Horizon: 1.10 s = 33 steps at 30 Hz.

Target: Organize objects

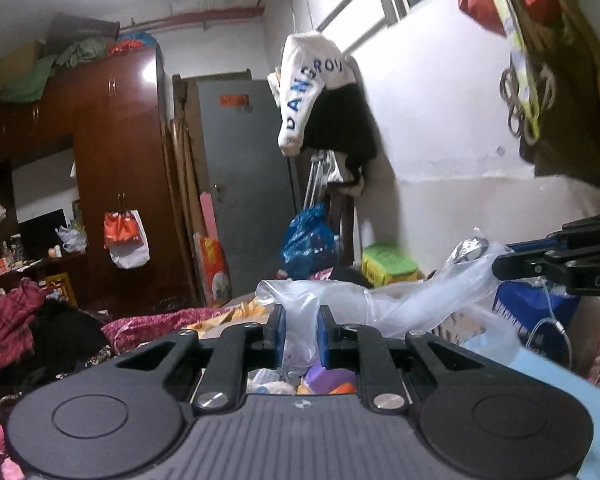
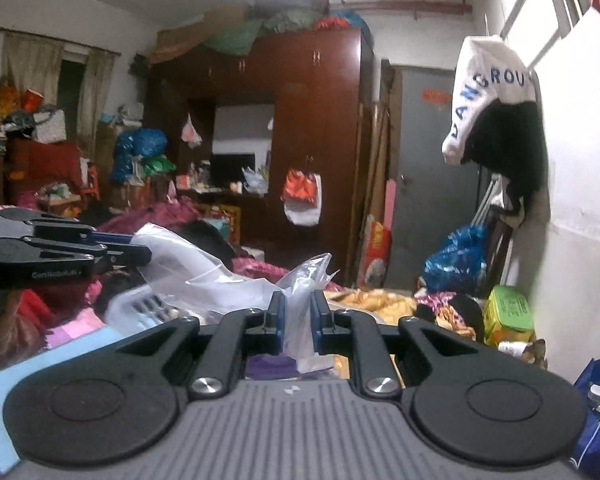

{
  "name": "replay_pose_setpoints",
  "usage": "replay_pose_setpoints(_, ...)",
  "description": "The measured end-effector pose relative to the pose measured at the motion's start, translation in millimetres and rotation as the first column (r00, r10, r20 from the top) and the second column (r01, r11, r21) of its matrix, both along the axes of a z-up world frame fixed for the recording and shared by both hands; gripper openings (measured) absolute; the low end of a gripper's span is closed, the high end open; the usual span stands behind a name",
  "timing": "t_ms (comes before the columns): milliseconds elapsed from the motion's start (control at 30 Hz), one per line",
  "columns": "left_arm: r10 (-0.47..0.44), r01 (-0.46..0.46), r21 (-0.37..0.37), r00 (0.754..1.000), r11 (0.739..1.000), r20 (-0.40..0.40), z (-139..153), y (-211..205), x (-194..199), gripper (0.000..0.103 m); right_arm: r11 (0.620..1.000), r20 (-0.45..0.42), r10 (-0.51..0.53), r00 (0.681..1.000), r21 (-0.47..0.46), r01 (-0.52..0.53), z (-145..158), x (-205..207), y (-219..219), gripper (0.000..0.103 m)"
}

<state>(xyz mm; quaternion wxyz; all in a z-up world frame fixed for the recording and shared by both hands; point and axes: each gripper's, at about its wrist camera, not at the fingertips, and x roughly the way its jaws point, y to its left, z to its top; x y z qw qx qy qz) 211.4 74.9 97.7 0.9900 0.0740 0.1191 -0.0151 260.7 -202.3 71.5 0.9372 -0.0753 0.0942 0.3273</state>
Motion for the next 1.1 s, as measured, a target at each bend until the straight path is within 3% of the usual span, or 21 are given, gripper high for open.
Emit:
replay_pose_setpoints(200, 0.006, -0.006, -0.049, 1.000, 0.999, -0.001, -14.7, 16.4, 3.6, 0.020, 1.000, -0.055, 0.010, 0.998, -0.021, -0.011, -23.9, 20.8, 7.2, 0.016)
replay_pose_setpoints(267, 0.012, -0.012, -0.065, 1.000, 0.998, -0.001, -18.2, 22.8, 4.9, 0.027, 1.000, -0.066, 0.002, 0.998, -0.019, -0.003, -26.9, 18.0, 4.9, 0.017)
replay_pose_setpoints(300, 0.029, -0.029, -0.068, 1.000, 0.997, 0.000, -17.8, 23.9, 6.3, 0.043, 1.000, -0.073, -0.002, 0.997, -0.016, 0.001, -29.0, 19.5, 3.8, 0.021)
replay_pose_setpoints(333, 0.056, -0.056, -0.067, 0.998, 0.996, 0.000, -18.3, 26.6, 6.5, 0.068, 1.000, -0.079, -0.010, 0.997, -0.015, 0.009, -29.1, 19.2, 2.4, 0.024)
replay_pose_setpoints(367, 0.088, -0.088, -0.063, 0.996, 0.994, 0.005, -17.3, 28.9, 7.6, 0.081, 0.999, -0.081, -0.026, 0.996, -0.020, 0.025, -29.4, 22.2, 2.0, 0.040)
replay_pose_setpoints(400, 0.116, -0.115, -0.060, 0.993, 0.992, 0.010, -16.7, 30.3, 7.7, 0.094, 0.999, -0.090, -0.044, 0.995, -0.031, 0.041, -27.6, 28.7, 1.5, 0.066)
replay_pose_setpoints(467, 0.114, -0.114, -0.077, 0.993, 0.991, 0.000, -15.6, 34.2, 5.4, 0.095, 0.995, -0.091, -0.088, 0.992, -0.049, 0.084, -30.1, 32.1, 1.6, 0.095)
replay_pose_setpoints(567, 0.085, -0.088, -0.115, 0.996, 0.989, -0.032, -14.6, 39.3, 2.2, 0.095, 0.992, -0.085, -0.125, 0.989, -0.029, 0.122, -30.3, 31.7, -2.8, 0.103)
replay_pose_setpoints(733, 0.091, -0.095, -0.103, 0.995, 0.990, -0.041, -16.6, 36.1, -4.4, 0.096, 0.995, -0.167, -0.103, 0.981, 0.000, 0.104, -25.9, 35.8, -6.6, 0.103)
replay_pose_setpoints(967, 0.103, -0.108, -0.106, 0.993, 0.988, -0.050, -15.5, 38.4, -7.3, 0.096, 0.996, -0.192, -0.062, 0.979, 0.047, 0.072, -22.9, 35.5, -14.6, 0.103)
replay_pose_setpoints(1100, 0.093, -0.099, -0.112, 0.994, 0.989, -0.059, -14.3, 34.6, -4.3, 0.096, 0.997, -0.174, -0.069, 0.982, 0.029, 0.075, -18.8, 32.1, -10.8, 0.103)
